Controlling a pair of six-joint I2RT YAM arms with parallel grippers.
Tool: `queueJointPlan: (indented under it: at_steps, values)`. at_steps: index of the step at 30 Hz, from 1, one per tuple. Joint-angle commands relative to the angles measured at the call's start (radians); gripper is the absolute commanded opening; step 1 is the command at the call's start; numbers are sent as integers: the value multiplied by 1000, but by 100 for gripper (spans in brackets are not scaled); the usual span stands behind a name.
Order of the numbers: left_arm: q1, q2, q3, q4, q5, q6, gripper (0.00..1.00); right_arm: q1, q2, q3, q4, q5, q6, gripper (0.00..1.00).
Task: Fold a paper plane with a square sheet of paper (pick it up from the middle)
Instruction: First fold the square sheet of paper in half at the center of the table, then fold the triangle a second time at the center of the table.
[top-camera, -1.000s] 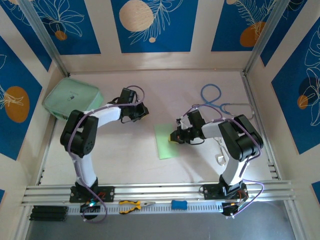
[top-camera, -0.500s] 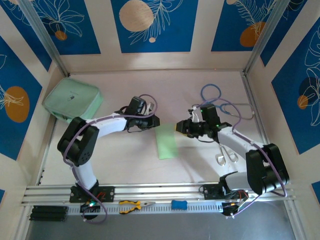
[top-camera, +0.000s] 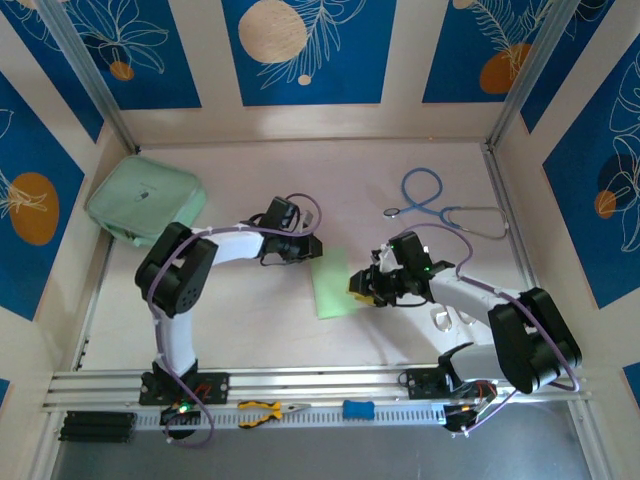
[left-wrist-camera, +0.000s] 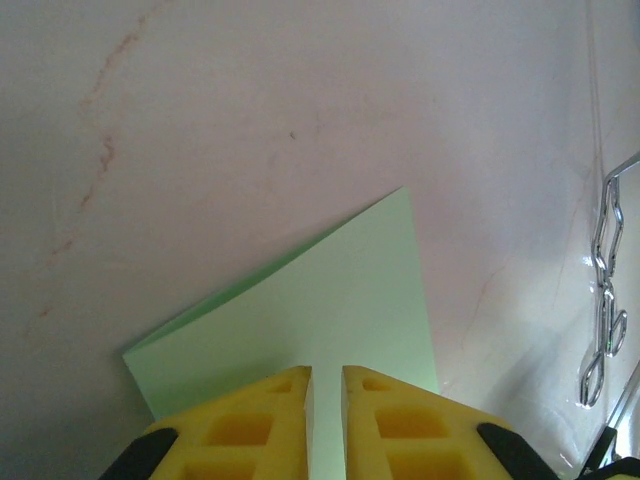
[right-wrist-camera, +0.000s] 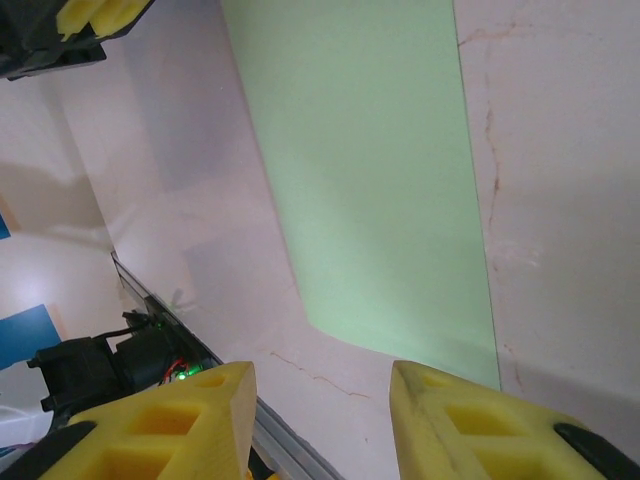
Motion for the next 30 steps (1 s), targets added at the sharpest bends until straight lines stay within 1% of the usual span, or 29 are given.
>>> queueJointPlan:
  at_steps: [1,14,18,24,30]
  values:
    - [10,34,19,-16,29,33,16,16,27,3,-6,-27,16,43]
    - [30,45,-112,96,43,2,16,18,72,-14,-54,19,15,53]
    - [34,44,-116,99,47,2,16,21,101,-9,-42,7,12,53]
    - [35,48,-122,109,50,-6,16,22,110,-2,-62,22,1,53]
    - [37,43,-131,118,53,-12,16,31,67,2,-109,68,-2,53]
